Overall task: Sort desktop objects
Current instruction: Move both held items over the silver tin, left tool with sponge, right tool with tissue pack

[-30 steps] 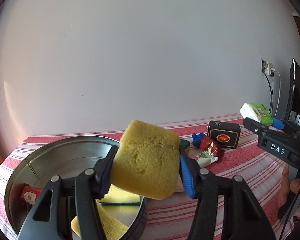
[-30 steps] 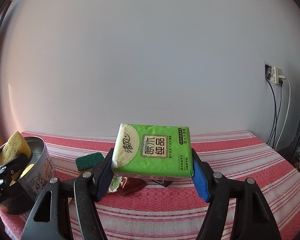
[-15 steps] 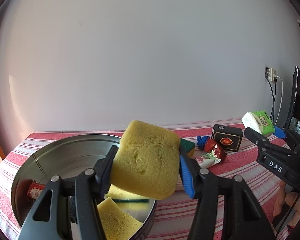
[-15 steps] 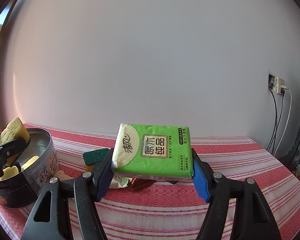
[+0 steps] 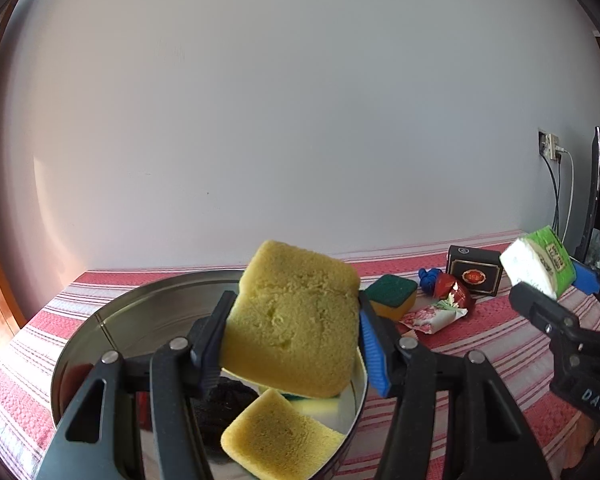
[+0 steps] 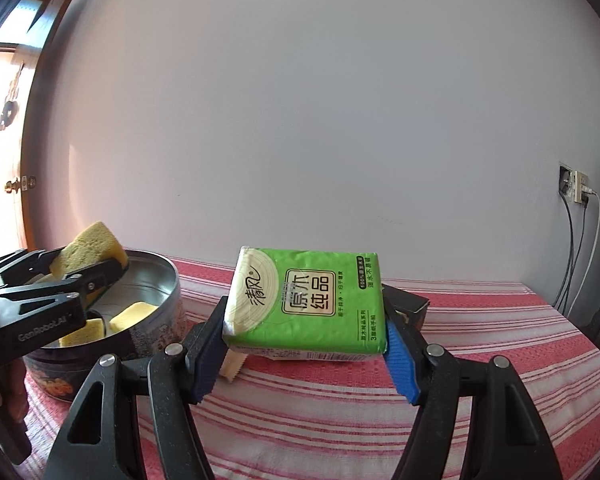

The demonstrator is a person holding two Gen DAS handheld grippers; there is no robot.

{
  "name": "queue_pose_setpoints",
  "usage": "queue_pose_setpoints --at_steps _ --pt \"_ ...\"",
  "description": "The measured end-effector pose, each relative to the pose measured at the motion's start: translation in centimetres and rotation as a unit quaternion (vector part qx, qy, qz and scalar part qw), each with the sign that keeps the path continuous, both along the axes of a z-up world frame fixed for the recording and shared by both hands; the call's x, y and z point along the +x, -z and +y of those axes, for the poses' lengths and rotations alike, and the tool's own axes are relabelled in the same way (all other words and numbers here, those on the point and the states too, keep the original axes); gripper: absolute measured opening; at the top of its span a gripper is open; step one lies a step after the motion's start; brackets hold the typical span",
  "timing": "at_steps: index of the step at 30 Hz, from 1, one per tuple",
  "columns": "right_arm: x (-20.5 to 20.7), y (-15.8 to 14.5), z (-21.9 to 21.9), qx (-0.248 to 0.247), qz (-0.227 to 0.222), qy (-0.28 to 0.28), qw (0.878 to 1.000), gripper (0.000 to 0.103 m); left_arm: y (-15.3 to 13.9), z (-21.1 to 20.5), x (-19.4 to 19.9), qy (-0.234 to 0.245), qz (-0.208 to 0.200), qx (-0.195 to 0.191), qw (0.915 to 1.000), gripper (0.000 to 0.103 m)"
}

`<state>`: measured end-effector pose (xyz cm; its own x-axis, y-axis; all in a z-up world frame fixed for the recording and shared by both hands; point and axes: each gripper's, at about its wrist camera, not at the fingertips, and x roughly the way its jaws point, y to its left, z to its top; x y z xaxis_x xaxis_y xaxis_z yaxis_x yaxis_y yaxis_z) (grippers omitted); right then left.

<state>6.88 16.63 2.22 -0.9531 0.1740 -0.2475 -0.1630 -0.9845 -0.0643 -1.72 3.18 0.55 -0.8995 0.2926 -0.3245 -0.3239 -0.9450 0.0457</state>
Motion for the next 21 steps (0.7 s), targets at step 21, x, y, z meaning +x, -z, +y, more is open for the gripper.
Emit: queue_pose_setpoints --at_steps 21 --pt "-3.7 -1.9 -11.7 -0.014 0.0 -0.147 0.989 0.071 -1.8 -10.3 -2.9 -0.165 -0.018 0.09 0.9819 0.057"
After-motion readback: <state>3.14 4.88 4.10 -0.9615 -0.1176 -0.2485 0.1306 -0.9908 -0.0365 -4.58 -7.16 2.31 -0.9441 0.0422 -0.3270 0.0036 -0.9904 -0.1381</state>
